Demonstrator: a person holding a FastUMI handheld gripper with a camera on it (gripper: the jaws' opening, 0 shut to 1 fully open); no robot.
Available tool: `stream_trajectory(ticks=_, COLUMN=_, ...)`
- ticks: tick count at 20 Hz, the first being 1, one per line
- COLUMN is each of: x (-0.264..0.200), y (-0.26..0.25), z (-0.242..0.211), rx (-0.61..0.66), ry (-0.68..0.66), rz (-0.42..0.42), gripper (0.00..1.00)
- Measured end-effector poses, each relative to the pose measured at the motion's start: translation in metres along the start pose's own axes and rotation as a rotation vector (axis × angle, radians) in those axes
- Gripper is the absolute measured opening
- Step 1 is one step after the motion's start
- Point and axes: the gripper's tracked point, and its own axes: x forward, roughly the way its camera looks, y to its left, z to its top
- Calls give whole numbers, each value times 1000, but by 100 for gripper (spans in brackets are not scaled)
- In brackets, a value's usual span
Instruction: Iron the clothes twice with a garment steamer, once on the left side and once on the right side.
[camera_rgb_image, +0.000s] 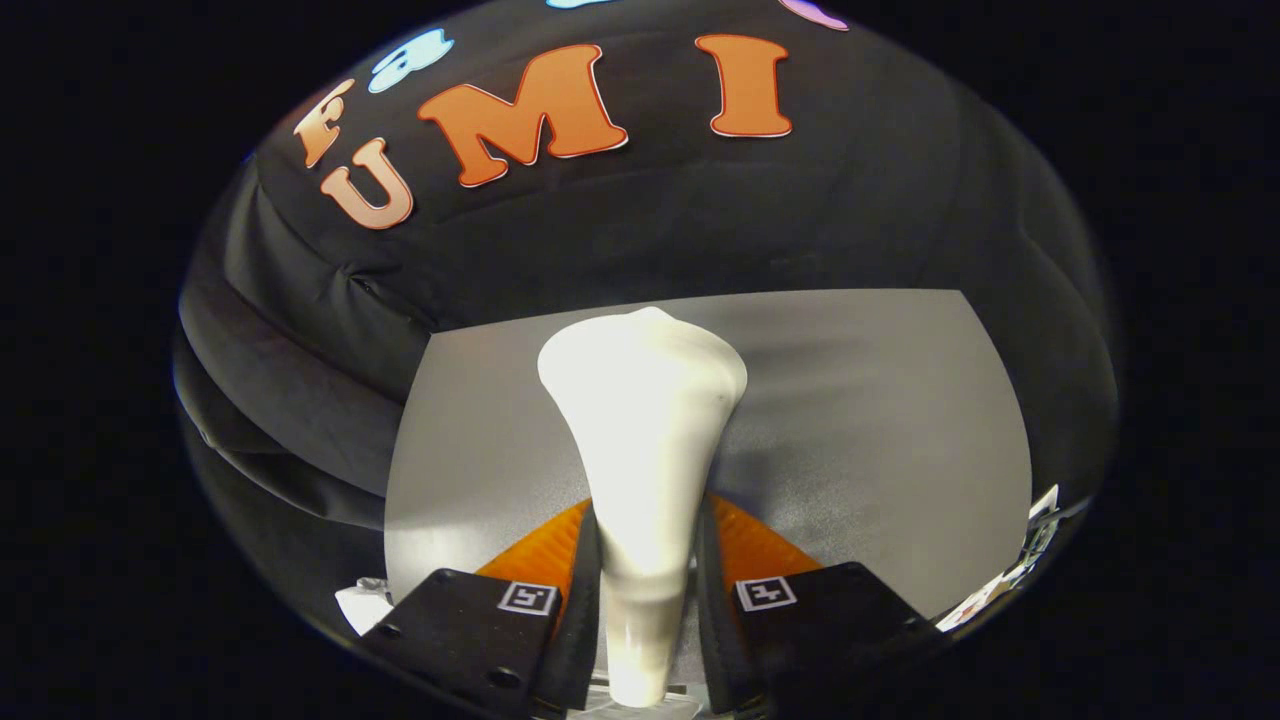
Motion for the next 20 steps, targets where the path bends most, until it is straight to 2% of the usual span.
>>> stream_trajectory(ticks=3, x=-4, y=8, z=3, rx=-24, ry=-42, rz=25, gripper=49)
stream_trajectory(ticks=7, x=-20, y=9, z=10, rx=-17, ry=-115, rz=4, gripper=46)
stream_trajectory(ticks=14, x=-81, y=5, z=16, rx=39, ry=-354, rz=-64, gripper=46)
stream_trajectory(ticks=20, x=-144, y=3, z=-9, rx=133, ry=-525, rz=-163, gripper=46)
